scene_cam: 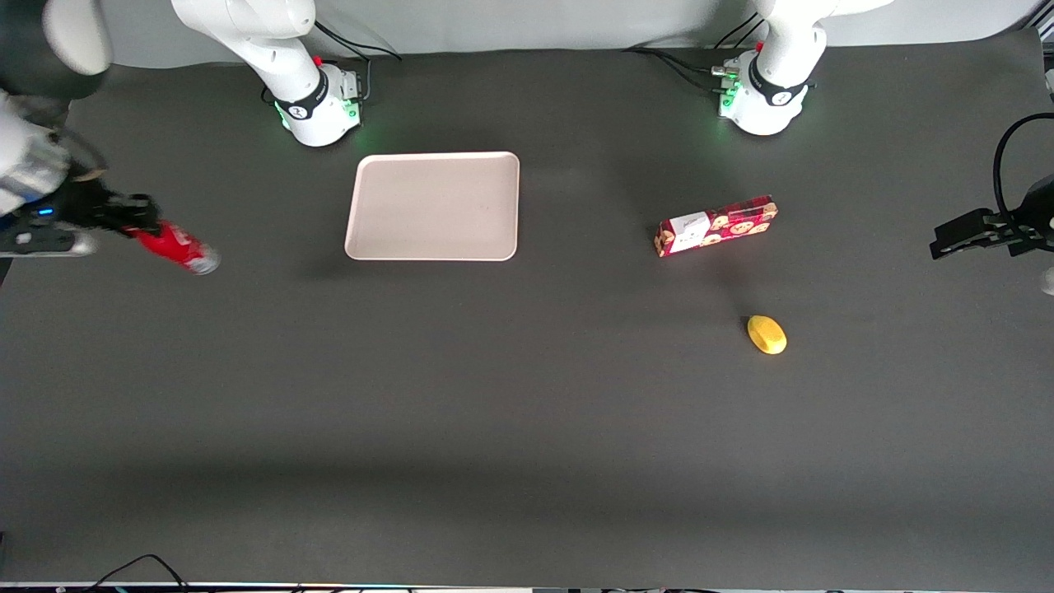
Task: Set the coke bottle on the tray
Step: 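Lift the bottle and carry it toward the cream tray, then lower the bottle upright onto the tray and open the right gripper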
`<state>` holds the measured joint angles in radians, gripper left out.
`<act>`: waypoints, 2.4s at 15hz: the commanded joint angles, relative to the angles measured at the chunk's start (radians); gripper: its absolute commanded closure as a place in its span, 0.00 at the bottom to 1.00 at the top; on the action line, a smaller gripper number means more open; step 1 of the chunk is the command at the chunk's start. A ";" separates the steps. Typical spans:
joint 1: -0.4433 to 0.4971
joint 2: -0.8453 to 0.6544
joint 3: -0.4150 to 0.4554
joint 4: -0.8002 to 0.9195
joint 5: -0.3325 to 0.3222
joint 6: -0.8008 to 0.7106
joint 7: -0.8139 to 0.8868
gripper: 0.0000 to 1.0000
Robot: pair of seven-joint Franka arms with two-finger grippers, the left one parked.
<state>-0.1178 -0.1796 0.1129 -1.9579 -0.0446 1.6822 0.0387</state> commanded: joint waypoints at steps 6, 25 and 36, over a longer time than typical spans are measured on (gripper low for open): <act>0.003 -0.026 0.450 -0.094 0.152 0.026 0.539 1.00; 0.043 -0.032 0.531 -0.572 0.152 0.499 0.520 1.00; 0.043 -0.037 0.556 -0.587 0.152 0.525 0.537 0.00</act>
<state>-0.0831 -0.1853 0.6662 -2.5276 0.0893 2.1949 0.5867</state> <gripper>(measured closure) 0.269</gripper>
